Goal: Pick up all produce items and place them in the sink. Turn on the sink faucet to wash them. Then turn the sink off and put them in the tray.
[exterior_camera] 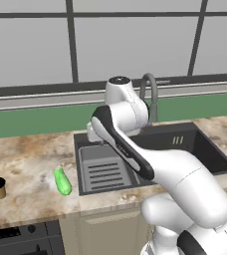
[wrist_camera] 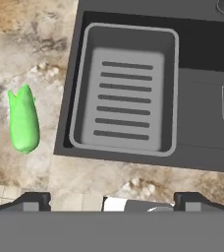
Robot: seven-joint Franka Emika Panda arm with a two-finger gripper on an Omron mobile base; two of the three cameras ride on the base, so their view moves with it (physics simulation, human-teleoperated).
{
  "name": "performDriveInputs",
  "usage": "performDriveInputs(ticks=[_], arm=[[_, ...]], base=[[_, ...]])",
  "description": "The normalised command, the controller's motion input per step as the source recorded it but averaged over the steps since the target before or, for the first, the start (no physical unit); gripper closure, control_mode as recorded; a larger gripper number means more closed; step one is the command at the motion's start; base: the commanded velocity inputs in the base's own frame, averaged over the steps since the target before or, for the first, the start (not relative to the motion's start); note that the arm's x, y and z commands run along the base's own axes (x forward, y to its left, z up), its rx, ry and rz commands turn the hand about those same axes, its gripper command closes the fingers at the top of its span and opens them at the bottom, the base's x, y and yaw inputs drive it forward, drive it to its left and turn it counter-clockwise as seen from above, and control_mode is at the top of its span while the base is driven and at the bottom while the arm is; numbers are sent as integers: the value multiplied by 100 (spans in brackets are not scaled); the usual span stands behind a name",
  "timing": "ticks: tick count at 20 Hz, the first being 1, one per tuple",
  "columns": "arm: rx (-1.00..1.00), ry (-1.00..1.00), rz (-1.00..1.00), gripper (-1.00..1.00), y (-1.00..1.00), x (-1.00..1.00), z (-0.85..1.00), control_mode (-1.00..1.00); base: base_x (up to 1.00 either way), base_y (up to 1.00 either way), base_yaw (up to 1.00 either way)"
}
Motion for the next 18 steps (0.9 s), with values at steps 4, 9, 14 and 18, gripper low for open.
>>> performDriveInputs(ticks=[4,9,14,18], arm=[[0,6,10,-100,49,0,-28,-100],[0,4,8,-100,54,0,-26,-100],[0,2,5,-100,47,-8,-28,-100],[0,3,0,-100,44,-4,-25,-100]], base=[[0,0,0],[0,0,0],[0,0,0],[0,0,0]])
